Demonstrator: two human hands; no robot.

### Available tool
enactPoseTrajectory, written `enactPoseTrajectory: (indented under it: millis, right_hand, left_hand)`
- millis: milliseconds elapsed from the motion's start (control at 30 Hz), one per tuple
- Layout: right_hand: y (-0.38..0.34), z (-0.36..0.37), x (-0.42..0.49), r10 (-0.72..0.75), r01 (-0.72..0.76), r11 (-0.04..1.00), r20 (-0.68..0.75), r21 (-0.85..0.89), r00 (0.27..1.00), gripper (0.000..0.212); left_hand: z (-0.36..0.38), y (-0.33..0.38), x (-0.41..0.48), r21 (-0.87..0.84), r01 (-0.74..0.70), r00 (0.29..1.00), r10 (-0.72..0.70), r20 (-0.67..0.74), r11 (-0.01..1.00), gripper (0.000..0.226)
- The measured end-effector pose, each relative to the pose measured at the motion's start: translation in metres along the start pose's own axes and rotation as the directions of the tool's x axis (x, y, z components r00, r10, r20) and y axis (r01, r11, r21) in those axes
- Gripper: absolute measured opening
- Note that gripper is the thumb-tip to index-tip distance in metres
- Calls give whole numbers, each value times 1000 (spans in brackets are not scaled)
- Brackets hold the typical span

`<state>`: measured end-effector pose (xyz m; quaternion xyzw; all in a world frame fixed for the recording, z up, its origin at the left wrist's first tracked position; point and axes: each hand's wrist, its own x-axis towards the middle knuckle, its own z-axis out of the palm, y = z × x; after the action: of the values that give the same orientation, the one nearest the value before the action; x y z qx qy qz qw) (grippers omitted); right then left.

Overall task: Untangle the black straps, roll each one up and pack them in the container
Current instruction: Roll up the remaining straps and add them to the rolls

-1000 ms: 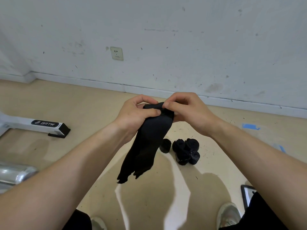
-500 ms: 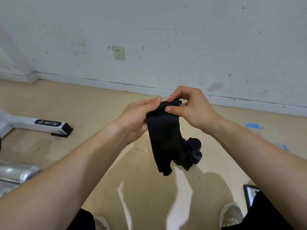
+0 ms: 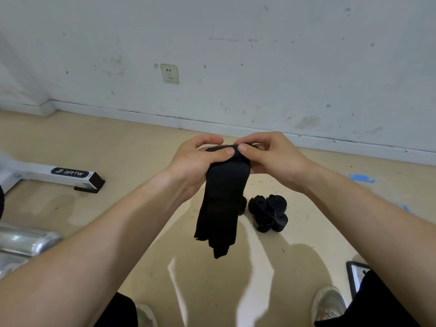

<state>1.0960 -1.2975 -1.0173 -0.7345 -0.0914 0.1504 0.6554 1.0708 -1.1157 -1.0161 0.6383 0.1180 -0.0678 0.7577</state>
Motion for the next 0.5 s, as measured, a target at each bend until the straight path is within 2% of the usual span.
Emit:
enactPoseTrajectory:
  millis: [100, 200, 400, 500]
  right_hand:
    - [2, 3, 1, -3, 6, 999, -67, 44, 998, 13]
    - [4, 4, 2, 2, 1, 1000, -88, 28, 996, 17]
    - [2, 4, 0, -47, 43, 998, -96, -45, 994, 22]
    - [3, 4, -1, -71, 64, 994, -84, -84, 994, 23]
  left_hand:
    - [-4, -5, 4, 107, 7, 1000, -3, -31, 994, 40]
    - [-8, -7, 6, 248, 18, 998, -33, 55, 968, 46]
    - [-13, -3, 10, 180, 142, 969, -174, 178, 973, 26]
    - [-13, -4, 10, 197, 113, 968, -153, 200, 974, 24]
